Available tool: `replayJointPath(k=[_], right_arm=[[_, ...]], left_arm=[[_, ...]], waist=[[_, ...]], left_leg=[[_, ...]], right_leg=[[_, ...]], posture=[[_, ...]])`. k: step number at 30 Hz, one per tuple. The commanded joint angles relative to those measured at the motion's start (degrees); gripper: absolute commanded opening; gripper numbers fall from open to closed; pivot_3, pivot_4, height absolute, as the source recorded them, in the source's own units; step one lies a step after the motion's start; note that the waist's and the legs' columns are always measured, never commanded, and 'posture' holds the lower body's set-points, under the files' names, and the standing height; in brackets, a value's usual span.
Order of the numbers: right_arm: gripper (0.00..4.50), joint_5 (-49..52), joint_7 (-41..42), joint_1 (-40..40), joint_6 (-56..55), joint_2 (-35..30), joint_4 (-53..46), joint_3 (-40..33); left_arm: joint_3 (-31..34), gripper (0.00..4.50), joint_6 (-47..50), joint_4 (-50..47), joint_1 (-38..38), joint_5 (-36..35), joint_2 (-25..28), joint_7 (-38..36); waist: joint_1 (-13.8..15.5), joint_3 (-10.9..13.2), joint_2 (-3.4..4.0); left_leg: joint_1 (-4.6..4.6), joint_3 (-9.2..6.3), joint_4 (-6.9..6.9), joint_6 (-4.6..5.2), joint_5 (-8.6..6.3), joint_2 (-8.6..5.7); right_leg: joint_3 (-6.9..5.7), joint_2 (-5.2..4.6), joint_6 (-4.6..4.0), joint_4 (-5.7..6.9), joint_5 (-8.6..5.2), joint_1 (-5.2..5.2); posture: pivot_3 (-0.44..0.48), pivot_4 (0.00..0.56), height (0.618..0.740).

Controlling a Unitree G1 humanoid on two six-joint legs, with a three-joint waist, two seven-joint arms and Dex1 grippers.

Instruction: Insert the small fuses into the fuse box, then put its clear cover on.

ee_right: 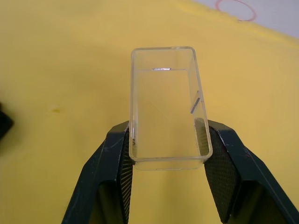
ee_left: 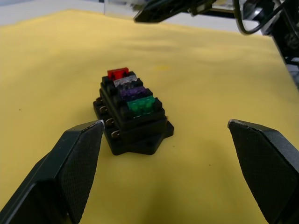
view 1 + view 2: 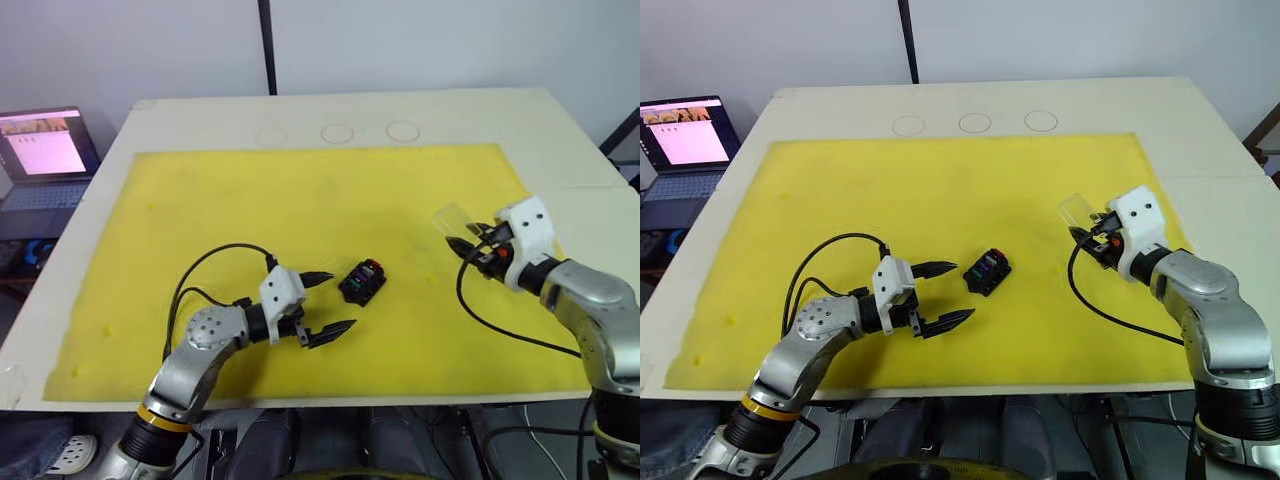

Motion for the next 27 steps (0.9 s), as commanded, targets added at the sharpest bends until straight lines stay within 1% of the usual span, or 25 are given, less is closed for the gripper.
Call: replayJointPath(k=[1,9,12,16,21,25,27], right_arm=[[1.79,0.93,-0.45,-0.40,0.51,-0.76,-3.82,-2.23],[1.79,1.33,-1.45,-0.88,2.59,-1.09,-5.84,-3.37],[1.79,1.50,-1.76,-0.81,3.47,-1.30,-6.30,-3.70],[1.79,1.71,-2.02,-1.21,4.13,-1.45,-6.37,-3.61],[1.79,1.77,-2.21,-1.38,4.58,-1.60,-6.68,-3.80],[1.79,1.78,-2.27,-1.12,4.79,-1.64,-6.87,-4.35],[1.79,1.71,-2.38,-1.29,4.85,-1.56,-6.88,-4.30]], left_arm=[[-2.02,4.50,-0.22,0.13,-0.97,3.10,-1.90,3.55],[-6.59,4.50,2.26,0.88,0.06,10.00,-5.98,11.35],[-6.79,4.50,3.38,0.68,0.60,10.73,-8.35,14.29],[-8.85,4.50,3.81,2.06,0.02,13.08,-11.48,17.50],[-10.13,4.50,5.11,3.27,0.66,13.98,-14.50,19.88],[-10.23,4.50,8.88,3.80,0.77,13.65,-14.61,19.68],[-10.21,4.12,9.37,3.76,0.64,14.10,-14.56,20.23]], waist=[[0.02,0.00,0.00],[0.11,0.00,0.00],[0.15,0.00,0.00],[0.22,-0.01,0.01],[0.23,-0.02,0.02],[0.28,-0.04,0.05],[0.27,-0.05,0.07]], left_leg=[[0.00,0.00,0.00,0.00,0.00,0.00],[-0.01,0.00,0.04,0.00,0.00,-0.01],[-0.01,0.00,0.03,0.00,0.00,-0.01],[-0.01,-0.01,0.08,0.00,0.00,-0.02],[-0.01,-0.01,0.09,0.00,0.00,-0.03],[-0.01,-0.01,0.11,0.01,0.00,-0.03],[0.01,0.00,0.13,0.01,0.00,-0.04]], right_leg=[[-0.01,0.00,0.00,0.00,0.00,0.00],[-0.01,0.00,0.01,-0.01,0.00,0.03],[-0.01,0.00,0.00,0.00,0.00,0.03],[-0.02,0.00,0.01,-0.01,0.00,0.07],[-0.02,0.00,0.01,-0.01,0.00,0.08],[-0.03,0.00,0.01,-0.01,0.00,0.12],[-0.04,0.00,0.01,-0.01,0.00,0.13]], posture=[[0.000,0.150,0.740],[0.000,0.150,0.740],[0.000,0.150,0.740],[0.000,0.150,0.740],[0.000,0.150,0.740],[0.000,0.150,0.740],[0.000,0.150,0.740]])
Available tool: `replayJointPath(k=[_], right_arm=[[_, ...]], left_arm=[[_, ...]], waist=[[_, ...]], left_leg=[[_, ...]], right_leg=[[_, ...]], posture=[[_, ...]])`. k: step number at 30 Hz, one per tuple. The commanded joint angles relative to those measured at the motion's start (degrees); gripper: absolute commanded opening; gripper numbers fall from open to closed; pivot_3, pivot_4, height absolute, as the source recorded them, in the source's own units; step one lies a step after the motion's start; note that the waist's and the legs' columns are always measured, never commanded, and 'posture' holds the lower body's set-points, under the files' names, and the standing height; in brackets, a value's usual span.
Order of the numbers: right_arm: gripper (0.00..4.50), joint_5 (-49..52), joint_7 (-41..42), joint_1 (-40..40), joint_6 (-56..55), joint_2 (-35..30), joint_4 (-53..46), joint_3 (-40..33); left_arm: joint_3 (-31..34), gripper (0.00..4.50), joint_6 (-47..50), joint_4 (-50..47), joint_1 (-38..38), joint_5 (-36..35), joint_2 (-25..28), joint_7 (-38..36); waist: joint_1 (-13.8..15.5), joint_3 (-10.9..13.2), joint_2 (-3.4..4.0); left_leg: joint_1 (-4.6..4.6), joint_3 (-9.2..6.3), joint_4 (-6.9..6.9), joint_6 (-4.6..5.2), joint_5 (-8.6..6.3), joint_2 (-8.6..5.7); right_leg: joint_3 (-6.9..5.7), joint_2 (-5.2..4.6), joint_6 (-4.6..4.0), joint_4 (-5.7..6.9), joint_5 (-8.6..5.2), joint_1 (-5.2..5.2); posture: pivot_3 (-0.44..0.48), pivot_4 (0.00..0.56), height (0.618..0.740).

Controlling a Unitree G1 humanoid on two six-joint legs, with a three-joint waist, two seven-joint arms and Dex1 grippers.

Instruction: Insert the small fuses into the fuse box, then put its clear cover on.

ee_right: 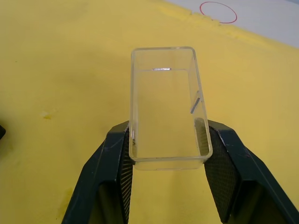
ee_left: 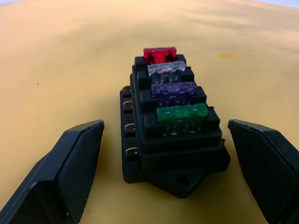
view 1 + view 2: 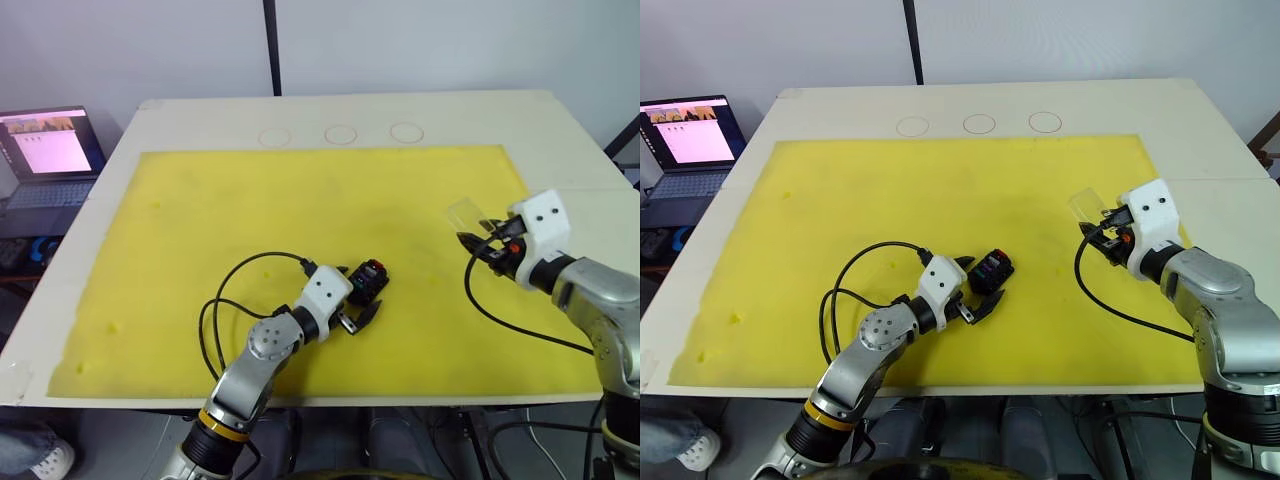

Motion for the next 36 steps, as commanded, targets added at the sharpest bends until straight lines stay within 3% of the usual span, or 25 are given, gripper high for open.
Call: replayJointPath(k=[1,5,8,12,15,23,28,36], right_arm=[[1.79,0.58,-0.39,-1.08,-0.49,-0.81,-3.07,-1.91],[1.79,0.56,-0.77,-1.86,-0.44,-0.68,-2.84,-1.76],[1.79,0.67,-0.73,-2.17,-0.46,-0.62,-2.97,-1.59],[1.79,1.80,1.92,-3.01,-1.34,-1.75,-3.49,-0.64],[1.79,5.12,11.61,-4.89,-3.46,-6.18,-4.34,2.99],[1.79,11.06,27.71,-13.67,-4.84,-10.99,-2.05,13.30],[1.79,6.28,33.55,-13.39,-9.70,-14.45,-1.55,21.25],[1.79,1.77,33.44,-13.95,-12.58,-12.63,1.80,26.43]], left_arm=[[-1.58,3.93,2.16,0.82,0.56,0.87,-0.14,0.60],[-1.55,2.82,3.78,0.87,0.28,1.35,0.04,1.12],[-1.35,2.82,2.97,1.57,-0.39,0.94,0.29,0.43],[-0.18,2.82,-3.83,5.34,-3.73,-2.73,2.05,-6.94],[1.72,2.82,-10.47,13.68,-11.05,-7.37,6.45,-20.99],[3.87,2.82,-27.39,40.67,-27.04,-10.97,9.80,-44.64],[5.54,2.82,-32.73,49.29,-31.16,-10.99,6.95,-48.11],[5.76,2.82,-35.39,50.06,-29.65,-9.46,5.95,-49.54]], waist=[[-0.02,-0.01,0.02],[-0.04,-0.02,0.03],[0.00,-0.02,0.03],[0.10,-0.03,0.04],[0.14,-0.03,0.07],[-0.29,-0.01,0.04],[-0.23,0.01,0.00],[-0.22,0.01,0.00]], left_leg=[[0.00,0.00,0.00,0.00,0.00,0.00],[0.01,0.00,0.02,0.00,0.00,0.00],[0.01,-0.01,0.04,0.00,0.00,0.00],[-0.02,0.00,0.12,0.00,0.00,-0.01],[-0.04,0.04,0.16,0.00,0.00,-0.03],[-0.11,0.03,0.29,0.08,-0.04,0.03],[-0.15,-0.01,0.43,0.19,-0.12,0.05],[-0.15,-0.12,0.54,0.19,-0.13,0.05]], right_leg=[[0.00,0.00,0.00,0.00,0.00,0.00],[-0.01,0.00,0.00,0.00,0.00,0.02],[-0.02,0.00,0.00,0.01,0.00,0.03],[-0.04,0.00,-0.01,0.00,0.00,0.04],[-0.08,0.00,-0.02,0.00,-0.01,0.06],[-0.21,0.05,0.00,0.00,0.00,0.03],[-0.24,0.08,0.01,-0.02,0.00,0.09],[-0.20,0.06,0.06,0.03,0.03,0.08]], posture=[[0.000,0.150,0.740],[0.000,0.150,0.740],[0.000,0.150,0.740],[0.000,0.150,0.740],[0.000,0.150,0.740],[0.000,0.150,0.740],[0.000,0.150,0.740],[0.000,0.150,0.740]])
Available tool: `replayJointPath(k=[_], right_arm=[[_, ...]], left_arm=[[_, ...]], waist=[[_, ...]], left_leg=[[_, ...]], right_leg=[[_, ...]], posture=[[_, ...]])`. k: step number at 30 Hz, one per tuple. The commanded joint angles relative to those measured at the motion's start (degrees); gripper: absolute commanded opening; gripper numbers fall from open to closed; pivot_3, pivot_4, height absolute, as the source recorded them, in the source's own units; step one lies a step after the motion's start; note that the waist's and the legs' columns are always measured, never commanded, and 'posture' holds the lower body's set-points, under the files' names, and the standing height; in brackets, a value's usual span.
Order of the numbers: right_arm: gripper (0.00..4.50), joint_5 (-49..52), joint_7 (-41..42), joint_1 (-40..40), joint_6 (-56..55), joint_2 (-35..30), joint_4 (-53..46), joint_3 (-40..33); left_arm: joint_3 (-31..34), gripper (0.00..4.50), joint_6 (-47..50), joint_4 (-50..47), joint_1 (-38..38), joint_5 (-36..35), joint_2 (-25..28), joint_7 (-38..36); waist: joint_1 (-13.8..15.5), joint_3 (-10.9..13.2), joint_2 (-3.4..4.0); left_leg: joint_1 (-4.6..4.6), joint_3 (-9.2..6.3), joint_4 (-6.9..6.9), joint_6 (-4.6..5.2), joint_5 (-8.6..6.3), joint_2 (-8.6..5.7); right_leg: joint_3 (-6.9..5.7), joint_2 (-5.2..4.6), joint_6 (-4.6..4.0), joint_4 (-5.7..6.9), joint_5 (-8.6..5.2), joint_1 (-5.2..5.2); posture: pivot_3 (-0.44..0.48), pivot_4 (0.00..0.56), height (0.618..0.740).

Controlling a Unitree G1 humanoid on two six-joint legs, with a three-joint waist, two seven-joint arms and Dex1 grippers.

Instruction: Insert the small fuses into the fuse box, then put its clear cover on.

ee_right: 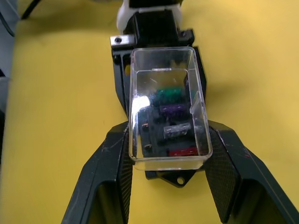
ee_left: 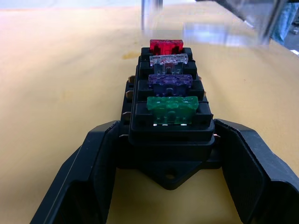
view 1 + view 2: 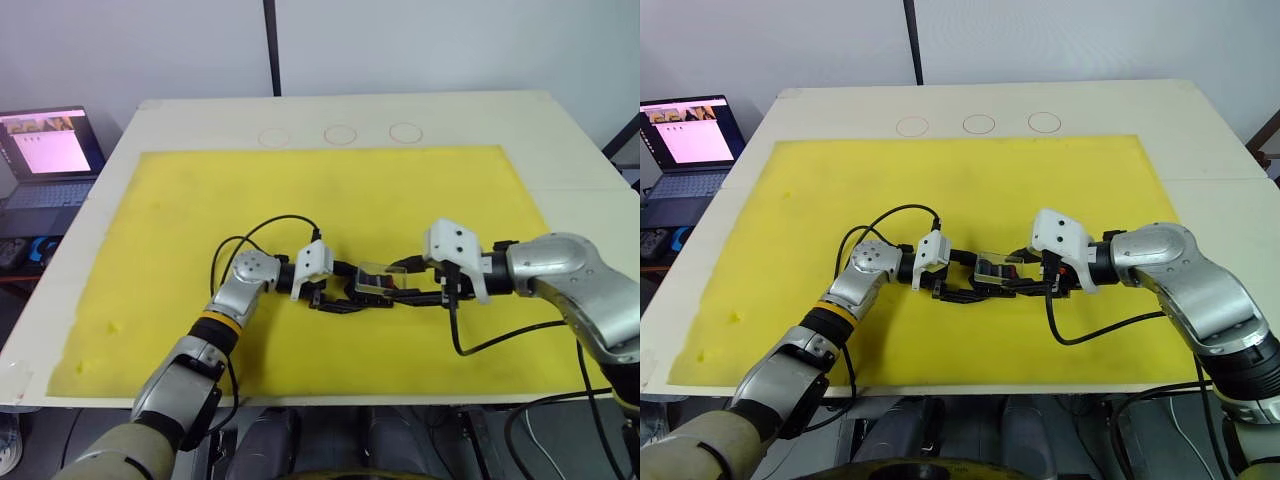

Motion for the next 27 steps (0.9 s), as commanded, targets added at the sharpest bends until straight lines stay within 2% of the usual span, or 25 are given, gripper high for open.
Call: replayJointPath(k=[1,13,27], right_arm=[[1.79,-2.17,0.10,-1.34,-2.33,0.95,1.38,0.86],[1.79,-6.24,2.88,-4.80,-5.23,2.62,6.13,4.51],[1.79,-6.37,4.94,-5.35,-2.76,3.00,5.69,5.53]], left_arm=[[0.24,2.82,-0.95,0.21,1.12,0.89,-0.32,-0.72],[0.36,2.82,-0.70,0.55,0.75,1.96,-0.47,-0.54],[0.53,2.82,-0.78,0.92,0.86,3.66,-0.48,0.06]], waist=[[0.00,0.00,0.00],[0.01,-0.01,0.01],[0.00,-0.01,0.02]], left_leg=[[0.00,-0.01,0.00,0.00,0.00,0.00],[0.00,-0.01,0.00,0.00,-0.01,-0.01],[0.01,-0.01,0.00,-0.01,-0.01,-0.01]], right_leg=[[0.00,0.00,0.01,0.00,0.00,0.00],[0.01,0.00,0.05,0.00,0.03,-0.01],[0.02,0.00,0.05,0.01,0.03,-0.01]], posture=[[0.000,0.150,0.740],[0.000,0.150,0.740],[0.000,0.150,0.740]])
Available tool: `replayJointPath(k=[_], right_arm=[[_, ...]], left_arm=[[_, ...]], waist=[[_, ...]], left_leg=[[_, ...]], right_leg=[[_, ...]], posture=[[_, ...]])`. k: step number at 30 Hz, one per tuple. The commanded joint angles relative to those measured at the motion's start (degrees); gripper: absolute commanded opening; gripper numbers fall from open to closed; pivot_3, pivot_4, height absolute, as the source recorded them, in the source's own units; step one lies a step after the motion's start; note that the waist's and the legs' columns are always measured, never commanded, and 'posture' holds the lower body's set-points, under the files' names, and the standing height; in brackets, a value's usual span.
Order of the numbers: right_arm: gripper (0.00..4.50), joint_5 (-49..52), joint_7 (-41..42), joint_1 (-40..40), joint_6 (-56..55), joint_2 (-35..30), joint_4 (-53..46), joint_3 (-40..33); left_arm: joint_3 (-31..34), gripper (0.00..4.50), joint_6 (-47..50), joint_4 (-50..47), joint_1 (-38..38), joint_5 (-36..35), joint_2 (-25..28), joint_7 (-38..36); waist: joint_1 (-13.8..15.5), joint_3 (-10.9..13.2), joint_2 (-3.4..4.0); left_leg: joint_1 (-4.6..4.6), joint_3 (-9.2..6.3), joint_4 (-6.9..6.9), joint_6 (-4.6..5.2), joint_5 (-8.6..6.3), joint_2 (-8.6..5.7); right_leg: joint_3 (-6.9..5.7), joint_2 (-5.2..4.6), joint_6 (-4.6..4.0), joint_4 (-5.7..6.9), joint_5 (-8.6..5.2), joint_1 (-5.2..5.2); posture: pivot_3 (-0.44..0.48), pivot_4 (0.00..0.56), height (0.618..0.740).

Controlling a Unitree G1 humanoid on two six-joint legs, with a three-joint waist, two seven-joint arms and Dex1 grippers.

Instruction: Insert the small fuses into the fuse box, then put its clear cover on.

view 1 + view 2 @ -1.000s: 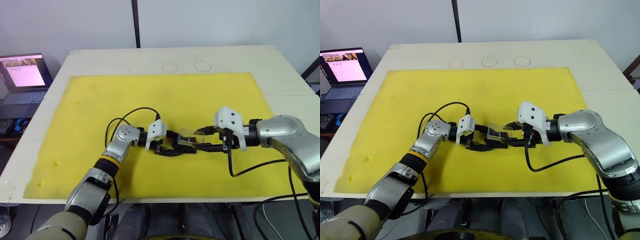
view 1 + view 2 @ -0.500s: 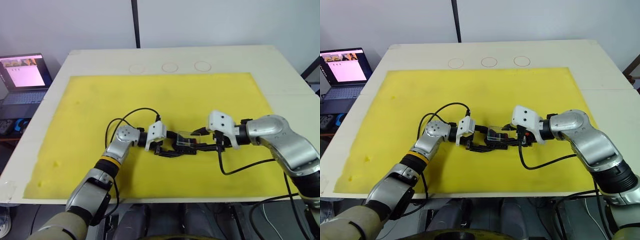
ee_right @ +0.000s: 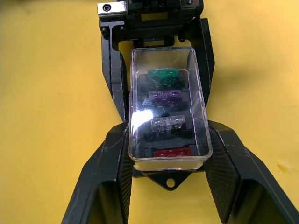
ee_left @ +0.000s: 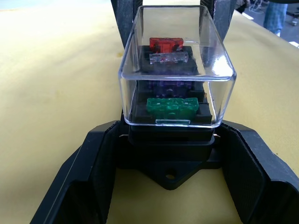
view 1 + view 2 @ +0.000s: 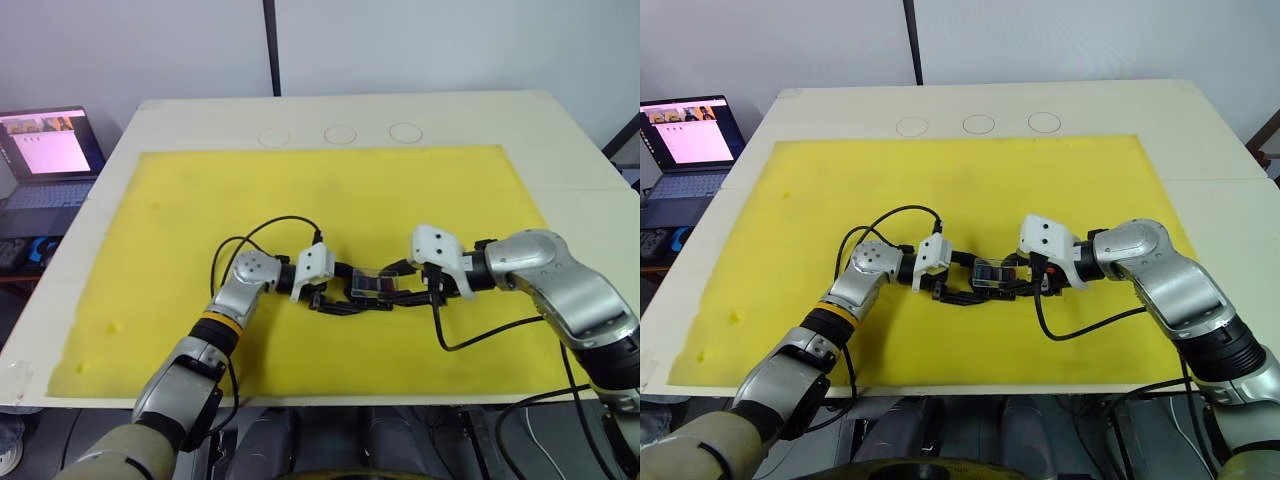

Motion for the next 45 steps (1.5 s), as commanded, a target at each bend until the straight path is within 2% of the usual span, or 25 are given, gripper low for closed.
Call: replayJointPath(k=[1,10,14,18,24,28,32,35,41,45], right_arm=[[1.79,-0.26,0.66,-1.19,0.29,0.11,-1.19,-0.09],[1.79,-2.48,0.60,-1.97,1.18,0.38,0.12,1.31],[3.22,-2.44,0.63,-2.04,1.15,0.54,0.20,0.86],[4.45,-2.50,0.37,-1.84,0.73,0.52,0.69,0.03],[4.45,-0.58,-0.66,-1.69,1.67,0.29,-0.95,-3.38],[4.45,5.54,-2.04,-1.86,7.35,-0.38,-6.98,-10.25],[4.45,11.32,-6.76,-1.08,13.68,0.80,-13.90,-16.93],[3.83,13.33,-9.76,1.11,15.58,1.08,-18.16,-18.87],[1.68,15.21,-13.62,1.89,15.64,1.70,-20.31,-19.65],[0.17,14.28,-14.76,3.14,14.74,1.78,-20.16,-16.61]], left_arm=[[0.01,2.82,0.18,0.95,0.67,1.09,-0.07,0.28],[0.08,2.82,-0.17,1.59,0.26,1.53,-0.40,0.78],[0.18,2.82,-0.29,1.69,0.33,1.66,-0.40,0.96],[0.18,2.82,-0.42,1.81,0.50,1.70,-0.26,0.91],[0.19,2.82,-0.30,1.68,0.67,1.60,-0.30,0.93],[0.26,2.82,-0.10,1.69,0.64,1.48,-0.55,1.09],[0.41,2.82,0.02,1.74,0.63,1.33,-0.65,1.15],[0.48,2.82,0.29,1.54,0.75,1.17,-0.62,1.12],[0.45,2.82,0.58,1.26,1.00,1.10,-0.53,0.85],[0.50,2.82,0.70,1.32,0.77,1.09,-0.46,0.67]], waist=[[0.00,0.00,0.00],[0.05,-0.01,0.01],[0.05,0.00,0.01],[0.05,0.00,0.01],[0.04,0.00,0.01],[0.09,-0.01,0.01],[0.14,-0.01,0.00],[0.18,-0.01,0.00],[0.11,-0.01,0.00],[0.10,-0.01,0.00]], left_leg=[[0.00,0.00,0.00,0.00,0.00,0.00],[0.00,0.00,0.01,0.00,0.00,-0.01],[0.00,-0.01,0.02,0.00,0.00,-0.01],[0.01,-0.01,0.02,0.00,0.00,-0.01],[0.01,-0.01,0.02,0.00,0.00,-0.01],[0.00,-0.02,0.02,0.00,0.00,-0.01],[0.00,-0.06,0.02,0.00,0.00,-0.01],[0.00,-0.06,0.02,0.00,-0.01,-0.01],[0.01,-0.03,0.02,0.01,-0.01,-0.01],[0.01,-0.03,0.02,0.01,-0.01,-0.01]], right_leg=[[0.00,0.00,0.00,0.00,0.00,0.00],[0.00,0.00,0.00,0.00,0.00,0.01],[0.00,0.00,0.00,0.00,0.00,0.02],[0.00,0.00,0.01,0.00,0.01,0.02],[0.00,0.00,0.01,0.00,0.01,0.02],[0.00,0.00,0.01,0.00,0.01,0.02],[0.00,-0.01,0.01,-0.01,0.01,0.03],[0.00,-0.01,0.01,-0.01,0.01,0.04],[0.00,-0.03,0.01,-0.01,0.01,0.04],[0.00,-0.03,0.01,-0.01,0.01,0.04]], posture=[[0.000,0.150,0.740],[0.000,0.150,0.740],[0.000,0.150,0.740],[0.000,0.150,0.740],[0.000,0.150,0.740],[0.000,0.150,0.740],[0.000,0.150,0.740],[0.000,0.150,0.740],[0.000,0.150,0.740],[0.000,0.150,0.740]])
